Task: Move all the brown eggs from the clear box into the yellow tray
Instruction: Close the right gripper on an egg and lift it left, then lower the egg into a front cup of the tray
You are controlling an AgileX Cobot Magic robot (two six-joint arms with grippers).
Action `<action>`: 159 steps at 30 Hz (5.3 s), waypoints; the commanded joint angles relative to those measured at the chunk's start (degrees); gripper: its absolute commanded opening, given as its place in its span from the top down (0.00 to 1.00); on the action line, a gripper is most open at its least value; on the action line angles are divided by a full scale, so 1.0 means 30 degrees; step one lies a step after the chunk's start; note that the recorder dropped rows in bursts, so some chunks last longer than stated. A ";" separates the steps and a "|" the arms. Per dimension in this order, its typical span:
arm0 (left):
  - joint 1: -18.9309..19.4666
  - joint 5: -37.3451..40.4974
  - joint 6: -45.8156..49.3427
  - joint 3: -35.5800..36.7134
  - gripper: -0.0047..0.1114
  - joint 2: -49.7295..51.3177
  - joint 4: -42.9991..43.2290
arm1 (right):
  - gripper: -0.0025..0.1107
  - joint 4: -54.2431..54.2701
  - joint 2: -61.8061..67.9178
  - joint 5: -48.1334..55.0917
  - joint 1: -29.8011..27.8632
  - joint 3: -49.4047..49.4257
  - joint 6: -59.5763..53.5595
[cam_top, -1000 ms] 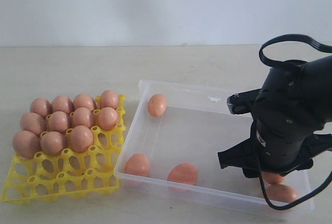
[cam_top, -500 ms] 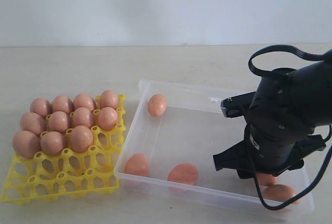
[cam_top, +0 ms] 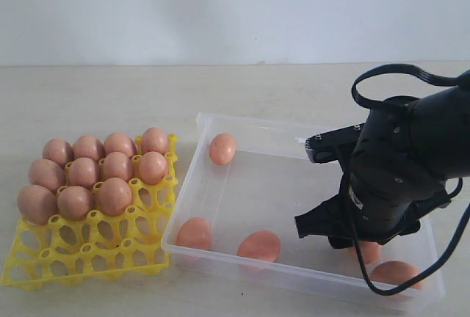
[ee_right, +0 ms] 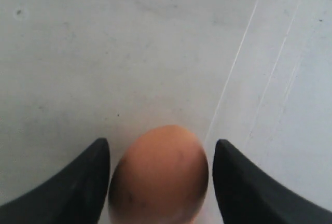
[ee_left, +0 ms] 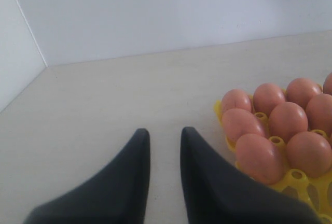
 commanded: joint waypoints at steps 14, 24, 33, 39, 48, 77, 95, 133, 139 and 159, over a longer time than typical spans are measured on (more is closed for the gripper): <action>0.0043 -0.0040 -0.0041 0.0072 0.77 -0.0037 -0.0037 | 0.60 0.0543 0.0889 0.0630 -0.0123 0.0111 -0.0775; 0.0043 -0.0040 -0.0041 0.0072 0.77 -0.0037 -0.0037 | 0.97 -0.0206 -0.2116 -0.2806 -0.0075 0.0111 -0.1826; 0.0043 -0.0040 -0.0041 0.0072 0.77 -0.0037 -0.0037 | 0.97 0.0234 -0.4044 -1.1382 0.1813 -0.0131 -0.6017; 0.0043 -0.0040 -0.0041 0.0072 0.77 -0.0037 -0.0037 | 0.97 0.0514 -0.3458 -1.4082 0.2822 -0.1532 -0.7165; 0.0043 -0.0040 -0.0041 0.0072 0.77 -0.0037 -0.0037 | 0.97 0.0514 -0.0139 -1.5520 0.3012 -0.3021 -0.9174; 0.0043 -0.0040 -0.0041 0.0072 0.77 -0.0037 -0.0037 | 0.97 0.0589 0.4339 -1.7898 0.3882 -0.5212 -0.8425; 0.0043 -0.0040 -0.0041 0.0072 0.77 -0.0037 -0.0037 | 0.97 0.0589 0.5341 -1.8714 0.3828 -0.5212 -0.9858; 0.0043 -0.0040 -0.0041 0.0072 0.77 -0.0037 -0.0037 | 0.97 0.1622 0.6025 -2.4274 0.2546 -0.4054 -1.0570; 0.0043 -0.0040 -0.0041 0.0072 0.77 -0.0037 -0.0037 | 0.97 0.1307 0.6025 -2.4359 0.2544 -0.4054 -1.0570; 0.0043 -0.0040 -0.0041 0.0072 0.77 -0.0037 -0.0037 | 0.97 0.1272 0.6814 -2.5416 0.2593 -0.3617 -1.0265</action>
